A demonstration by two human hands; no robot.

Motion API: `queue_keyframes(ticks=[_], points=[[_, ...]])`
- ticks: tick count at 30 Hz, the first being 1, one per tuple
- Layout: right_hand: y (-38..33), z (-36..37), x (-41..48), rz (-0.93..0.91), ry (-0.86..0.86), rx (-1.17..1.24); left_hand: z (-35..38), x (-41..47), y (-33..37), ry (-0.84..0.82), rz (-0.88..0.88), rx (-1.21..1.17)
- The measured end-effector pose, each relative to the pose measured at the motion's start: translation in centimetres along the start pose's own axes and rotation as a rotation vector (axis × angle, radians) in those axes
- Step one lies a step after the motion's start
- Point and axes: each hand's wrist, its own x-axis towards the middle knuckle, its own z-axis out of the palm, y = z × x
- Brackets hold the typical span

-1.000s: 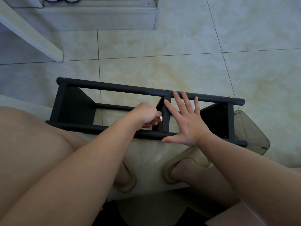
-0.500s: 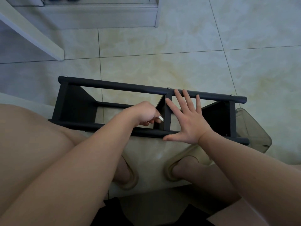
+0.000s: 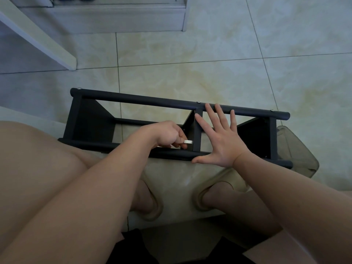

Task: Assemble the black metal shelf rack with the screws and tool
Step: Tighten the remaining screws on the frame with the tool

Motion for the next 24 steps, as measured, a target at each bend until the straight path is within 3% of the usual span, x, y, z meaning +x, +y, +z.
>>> queue_keyframes(ticks=[18,24], points=[[0.3,-0.1,0.2,-0.004,0.025,0.037,0.0,0.0,0.6,0.05,-0.009,0.293],[0.4,0.0,0.2,-0.009,0.033,0.041,-0.4,-0.1,1.2,0.143,0.077,0.254]])
